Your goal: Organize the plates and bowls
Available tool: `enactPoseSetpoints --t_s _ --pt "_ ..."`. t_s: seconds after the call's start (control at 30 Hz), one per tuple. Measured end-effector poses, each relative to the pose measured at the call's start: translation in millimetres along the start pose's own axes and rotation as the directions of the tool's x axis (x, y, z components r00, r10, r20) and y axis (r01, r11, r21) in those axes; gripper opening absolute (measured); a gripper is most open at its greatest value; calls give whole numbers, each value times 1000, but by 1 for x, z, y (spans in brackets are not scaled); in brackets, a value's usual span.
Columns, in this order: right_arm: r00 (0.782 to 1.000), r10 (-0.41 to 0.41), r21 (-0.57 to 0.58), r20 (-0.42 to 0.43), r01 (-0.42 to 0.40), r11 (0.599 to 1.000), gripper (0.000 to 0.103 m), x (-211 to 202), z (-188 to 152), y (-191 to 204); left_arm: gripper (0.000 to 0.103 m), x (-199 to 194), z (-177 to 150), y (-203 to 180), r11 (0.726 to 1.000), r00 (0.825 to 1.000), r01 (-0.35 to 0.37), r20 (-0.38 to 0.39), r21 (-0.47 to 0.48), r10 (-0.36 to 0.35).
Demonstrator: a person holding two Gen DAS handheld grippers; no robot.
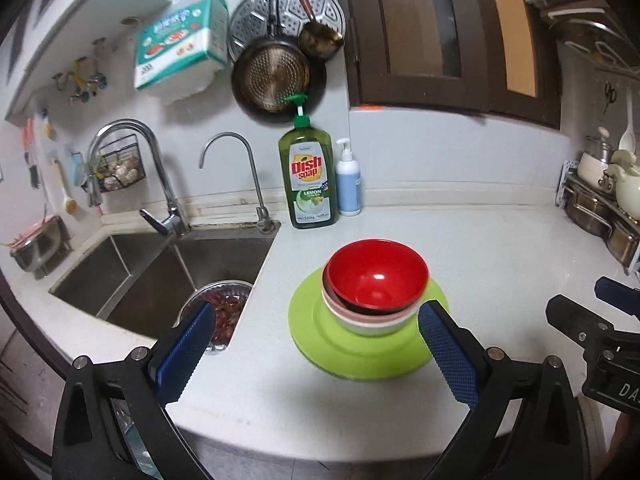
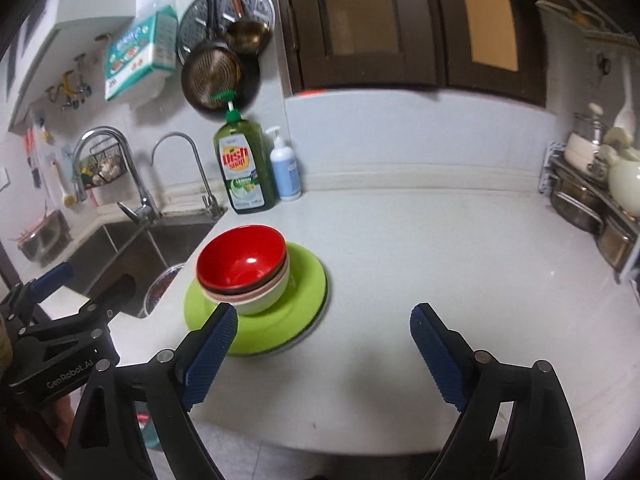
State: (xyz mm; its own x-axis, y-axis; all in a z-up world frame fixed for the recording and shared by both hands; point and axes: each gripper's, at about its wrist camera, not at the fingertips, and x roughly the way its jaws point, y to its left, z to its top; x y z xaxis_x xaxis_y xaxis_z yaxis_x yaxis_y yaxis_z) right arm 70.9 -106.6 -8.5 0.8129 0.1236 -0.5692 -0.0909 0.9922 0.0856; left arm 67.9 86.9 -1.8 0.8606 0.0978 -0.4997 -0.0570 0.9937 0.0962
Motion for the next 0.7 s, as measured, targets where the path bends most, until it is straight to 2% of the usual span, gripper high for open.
enactPoseSetpoints --t_s 0.2,0.37,0.7 --pt "997 -16 1 69 16 1000 89 -52 -19 0 103 -51 -14 -1 1000 1000 0 31 -5 0" --pt "996 -8 9 83 7 1000 89 -79 -29 2 103 -85 -23 2 1000 999 -15 53 -5 15" --pt "993 -24 3 116 24 1000 89 -113 -50 9 103 -116 -41 4 1000 998 -12 61 16 12"
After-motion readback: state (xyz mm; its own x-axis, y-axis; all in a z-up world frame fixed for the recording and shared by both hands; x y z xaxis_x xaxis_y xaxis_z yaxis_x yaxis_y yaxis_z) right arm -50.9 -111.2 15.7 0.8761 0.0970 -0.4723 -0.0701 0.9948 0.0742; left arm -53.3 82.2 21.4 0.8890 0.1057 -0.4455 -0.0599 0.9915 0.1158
